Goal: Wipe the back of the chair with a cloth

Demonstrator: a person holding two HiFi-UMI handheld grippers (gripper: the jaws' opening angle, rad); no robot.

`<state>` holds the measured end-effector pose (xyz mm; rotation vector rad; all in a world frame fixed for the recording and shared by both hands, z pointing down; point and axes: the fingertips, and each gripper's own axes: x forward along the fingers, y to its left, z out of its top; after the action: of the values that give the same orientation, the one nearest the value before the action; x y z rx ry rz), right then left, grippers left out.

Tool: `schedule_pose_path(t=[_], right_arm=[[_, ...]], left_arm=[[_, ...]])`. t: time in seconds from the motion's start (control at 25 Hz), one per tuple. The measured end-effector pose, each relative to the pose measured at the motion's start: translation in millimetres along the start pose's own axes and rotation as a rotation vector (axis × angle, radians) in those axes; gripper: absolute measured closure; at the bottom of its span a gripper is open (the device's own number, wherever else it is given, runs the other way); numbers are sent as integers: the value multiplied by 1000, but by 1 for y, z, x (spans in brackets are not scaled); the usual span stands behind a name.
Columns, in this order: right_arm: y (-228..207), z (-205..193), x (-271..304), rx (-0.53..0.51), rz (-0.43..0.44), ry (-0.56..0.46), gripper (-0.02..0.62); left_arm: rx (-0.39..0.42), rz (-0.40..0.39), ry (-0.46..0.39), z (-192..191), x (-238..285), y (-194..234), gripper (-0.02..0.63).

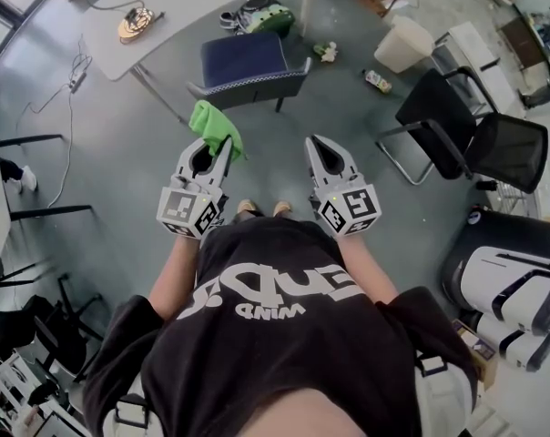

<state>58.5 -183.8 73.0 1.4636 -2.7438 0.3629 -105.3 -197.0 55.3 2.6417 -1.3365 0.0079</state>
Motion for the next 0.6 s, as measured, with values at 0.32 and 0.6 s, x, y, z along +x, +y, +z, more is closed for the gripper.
schedule_pose_path(t=[0.32, 0.6], right_arm=[[-3, -2, -6, 4, -13, -1, 598], [-2, -1, -8, -5, -8, 2, 598]], left_arm=[[-11, 4, 3, -2, 0, -3, 541], [-11, 7, 3, -2, -2, -5, 541]])
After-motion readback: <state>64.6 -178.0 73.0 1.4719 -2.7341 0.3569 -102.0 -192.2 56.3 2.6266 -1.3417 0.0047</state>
